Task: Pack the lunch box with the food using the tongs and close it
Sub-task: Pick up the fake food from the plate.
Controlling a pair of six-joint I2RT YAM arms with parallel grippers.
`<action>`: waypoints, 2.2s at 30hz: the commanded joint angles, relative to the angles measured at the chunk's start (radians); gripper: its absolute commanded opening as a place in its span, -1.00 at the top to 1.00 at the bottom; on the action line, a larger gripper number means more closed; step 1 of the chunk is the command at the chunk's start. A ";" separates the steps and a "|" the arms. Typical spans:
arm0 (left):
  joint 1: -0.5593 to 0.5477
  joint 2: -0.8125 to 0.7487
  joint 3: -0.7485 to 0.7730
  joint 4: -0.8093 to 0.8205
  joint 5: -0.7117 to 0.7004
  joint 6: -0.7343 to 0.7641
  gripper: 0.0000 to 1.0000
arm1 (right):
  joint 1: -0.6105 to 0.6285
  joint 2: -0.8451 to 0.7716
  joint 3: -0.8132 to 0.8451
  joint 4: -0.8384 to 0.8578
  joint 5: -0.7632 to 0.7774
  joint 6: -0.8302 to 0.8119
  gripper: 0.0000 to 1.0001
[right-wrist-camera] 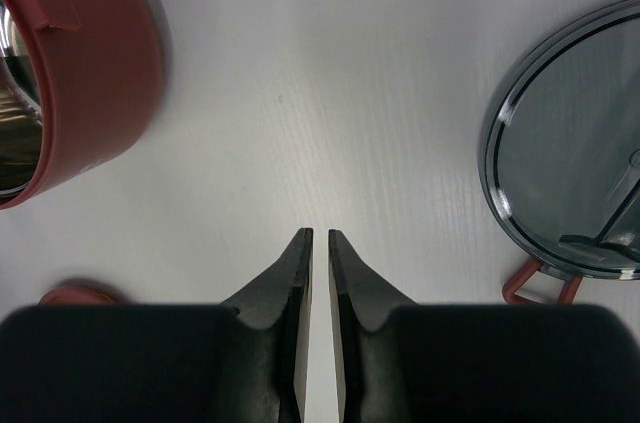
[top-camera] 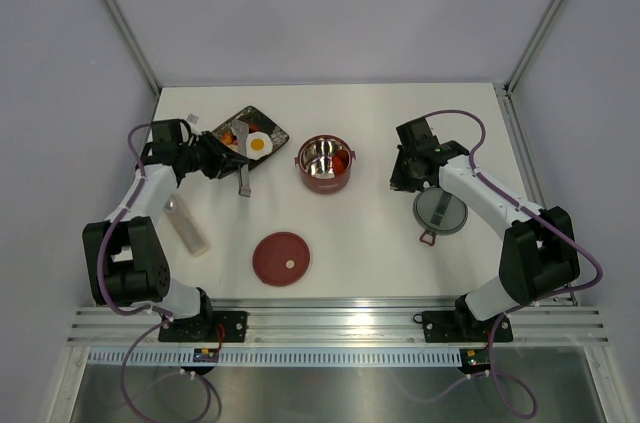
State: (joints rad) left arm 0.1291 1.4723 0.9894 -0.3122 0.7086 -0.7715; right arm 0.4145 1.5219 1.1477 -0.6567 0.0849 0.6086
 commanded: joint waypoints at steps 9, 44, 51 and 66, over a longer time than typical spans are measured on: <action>0.006 -0.044 0.169 -0.225 -0.107 0.205 1.00 | 0.014 -0.011 0.066 -0.015 -0.004 -0.041 0.63; -0.025 -0.030 0.057 -0.252 -0.051 0.193 0.34 | 0.027 -0.014 0.073 -0.015 -0.014 -0.061 0.61; -0.022 -0.010 0.052 -0.251 -0.043 0.202 0.31 | 0.027 -0.005 0.072 -0.004 -0.024 -0.061 0.60; -0.011 -0.026 0.034 -0.278 -0.128 0.201 0.25 | 0.026 0.007 0.066 0.002 -0.027 -0.064 0.60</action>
State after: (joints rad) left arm 0.1059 1.4761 1.0336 -0.5999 0.6144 -0.5697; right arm 0.4320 1.5253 1.2152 -0.6758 0.0620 0.5606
